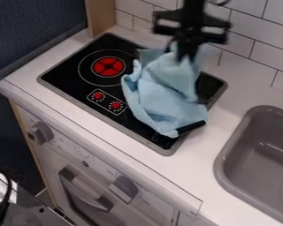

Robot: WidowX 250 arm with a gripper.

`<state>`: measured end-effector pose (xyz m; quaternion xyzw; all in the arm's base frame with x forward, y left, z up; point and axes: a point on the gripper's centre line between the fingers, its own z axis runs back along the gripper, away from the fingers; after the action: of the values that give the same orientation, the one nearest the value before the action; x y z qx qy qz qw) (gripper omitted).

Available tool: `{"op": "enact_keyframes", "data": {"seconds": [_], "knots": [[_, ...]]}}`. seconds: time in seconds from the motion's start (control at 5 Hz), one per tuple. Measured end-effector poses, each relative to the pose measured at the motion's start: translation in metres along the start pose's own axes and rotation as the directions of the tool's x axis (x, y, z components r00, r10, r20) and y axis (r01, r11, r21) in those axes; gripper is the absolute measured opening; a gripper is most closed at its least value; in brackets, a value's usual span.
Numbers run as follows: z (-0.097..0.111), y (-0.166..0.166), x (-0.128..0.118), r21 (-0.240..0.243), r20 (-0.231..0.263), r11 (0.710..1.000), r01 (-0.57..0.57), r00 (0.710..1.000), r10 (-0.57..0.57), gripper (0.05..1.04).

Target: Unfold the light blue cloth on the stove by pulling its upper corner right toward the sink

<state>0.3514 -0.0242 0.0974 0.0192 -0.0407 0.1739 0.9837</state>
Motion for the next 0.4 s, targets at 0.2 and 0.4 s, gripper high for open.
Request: {"op": "enact_keyframes", "data": {"seconds": [0.2,0.4], "knots": [[-0.004,-0.05,0.001,-0.012,-0.009,0.995,0.101,0.995,-0.102,0.051],[-0.012,-0.088,0.0,-0.047,-0.019,0.983,0.177,0.984,-0.178,0.051]]}}
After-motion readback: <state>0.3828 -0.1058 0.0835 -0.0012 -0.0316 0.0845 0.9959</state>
